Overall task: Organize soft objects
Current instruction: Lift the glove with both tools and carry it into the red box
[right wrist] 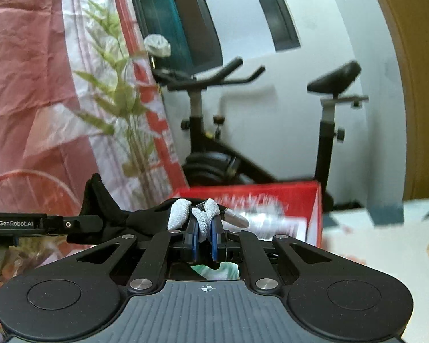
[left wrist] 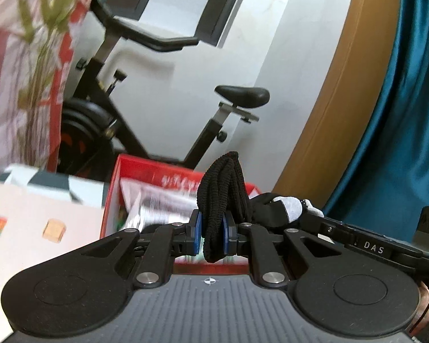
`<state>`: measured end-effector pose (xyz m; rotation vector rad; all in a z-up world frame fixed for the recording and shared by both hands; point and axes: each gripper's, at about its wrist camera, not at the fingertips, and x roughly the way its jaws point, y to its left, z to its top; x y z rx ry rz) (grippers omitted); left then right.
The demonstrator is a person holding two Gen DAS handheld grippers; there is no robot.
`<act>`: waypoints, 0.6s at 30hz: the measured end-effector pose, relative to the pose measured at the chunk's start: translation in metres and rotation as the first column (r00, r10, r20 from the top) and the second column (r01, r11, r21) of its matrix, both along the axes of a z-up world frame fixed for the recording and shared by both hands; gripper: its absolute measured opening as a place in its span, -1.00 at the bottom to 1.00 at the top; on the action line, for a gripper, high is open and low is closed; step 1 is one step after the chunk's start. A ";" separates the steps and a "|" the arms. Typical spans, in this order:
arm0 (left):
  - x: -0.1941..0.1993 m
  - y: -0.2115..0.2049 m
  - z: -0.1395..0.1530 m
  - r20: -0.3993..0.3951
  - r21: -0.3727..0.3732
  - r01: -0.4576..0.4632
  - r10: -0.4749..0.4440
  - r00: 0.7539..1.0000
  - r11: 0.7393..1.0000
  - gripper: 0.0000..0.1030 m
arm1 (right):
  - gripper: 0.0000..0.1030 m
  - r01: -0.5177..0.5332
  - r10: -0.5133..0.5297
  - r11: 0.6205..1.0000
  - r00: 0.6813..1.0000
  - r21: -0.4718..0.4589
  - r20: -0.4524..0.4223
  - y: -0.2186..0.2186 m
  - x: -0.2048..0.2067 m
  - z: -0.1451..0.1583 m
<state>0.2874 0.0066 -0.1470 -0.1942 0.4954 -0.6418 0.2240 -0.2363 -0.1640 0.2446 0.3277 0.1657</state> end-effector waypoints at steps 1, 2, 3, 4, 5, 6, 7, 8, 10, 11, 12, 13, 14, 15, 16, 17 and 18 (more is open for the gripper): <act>0.006 -0.004 0.004 -0.001 0.002 0.001 -0.001 1.000 1.000 -0.70 | -0.84 0.008 -0.008 1.000 1.000 -0.014 0.013 -0.001 0.005 0.005; 0.013 -0.007 0.006 -0.003 0.003 -0.002 0.002 1.000 1.000 -0.70 | -0.84 0.019 -0.019 0.999 1.000 -0.029 0.020 -0.002 0.010 0.009; 0.020 -0.012 0.007 -0.009 0.006 0.002 -0.002 1.000 1.000 -0.70 | -0.84 0.027 -0.026 0.999 0.999 -0.034 0.019 -0.003 0.015 0.012; 0.024 -0.014 0.008 -0.018 0.010 0.008 -0.008 1.000 1.000 -0.70 | -0.84 0.029 -0.028 0.999 0.999 -0.033 0.016 -0.005 0.021 0.015; 0.029 -0.017 0.007 -0.031 0.014 0.012 -0.012 0.999 1.000 -0.70 | -0.84 0.032 -0.032 0.999 0.999 -0.033 0.010 -0.006 0.027 0.017; 0.035 -0.020 0.003 -0.057 0.017 0.023 -0.021 0.998 1.000 -0.70 | -0.84 0.038 -0.038 0.999 0.999 -0.037 0.004 -0.007 0.031 0.016; 0.038 -0.021 -0.001 -0.084 0.021 0.028 -0.026 0.996 0.999 -0.70 | -0.84 0.042 -0.042 0.998 0.999 -0.043 -0.010 -0.009 0.037 0.015; 0.041 -0.022 -0.006 -0.108 0.032 0.028 -0.024 0.994 0.999 -0.70 | -0.84 0.044 -0.045 0.998 0.999 -0.049 -0.025 -0.009 0.041 0.011; 0.048 -0.023 -0.020 -0.158 0.059 0.032 -0.022 0.987 0.998 -0.70 | -0.84 0.044 -0.047 0.998 0.996 -0.045 -0.076 -0.009 0.049 0.000; 0.051 -0.023 -0.026 -0.183 0.068 0.034 -0.021 0.983 0.997 -0.69 | -0.84 0.044 -0.048 0.998 0.993 -0.037 -0.109 -0.010 0.053 -0.008; 0.054 -0.022 -0.031 -0.207 0.073 0.045 -0.028 0.978 0.996 -0.69 | -0.84 0.044 -0.049 0.998 0.989 -0.036 -0.136 -0.010 0.056 -0.015; 0.056 -0.021 -0.035 -0.217 0.084 0.047 -0.028 0.976 0.995 -0.68 | -0.84 0.044 -0.050 0.998 0.986 -0.043 -0.157 -0.008 0.058 -0.021; 0.059 -0.019 -0.037 -0.219 0.096 0.040 -0.019 0.976 0.995 -0.67 | -0.84 0.042 -0.049 0.998 0.983 -0.047 -0.176 -0.007 0.060 -0.028; 0.060 -0.017 -0.038 -0.218 0.111 0.032 -0.007 0.976 0.993 -0.66 | -0.84 0.040 -0.047 0.998 0.981 -0.044 -0.190 -0.005 0.062 -0.033; 0.062 -0.015 -0.040 -0.217 0.119 0.024 0.002 0.976 0.993 -0.66 | -0.84 0.041 -0.048 0.998 0.978 -0.039 -0.205 -0.005 0.064 -0.037; 0.065 -0.014 -0.041 -0.218 0.122 0.020 0.007 0.976 0.992 -0.64 | -0.84 0.047 -0.053 0.998 0.974 -0.034 -0.220 -0.005 0.066 -0.041; 0.066 -0.012 -0.041 -0.219 0.127 0.014 0.014 0.976 0.992 -0.58 | -0.84 0.053 -0.058 0.998 0.971 -0.029 -0.232 -0.005 0.068 -0.045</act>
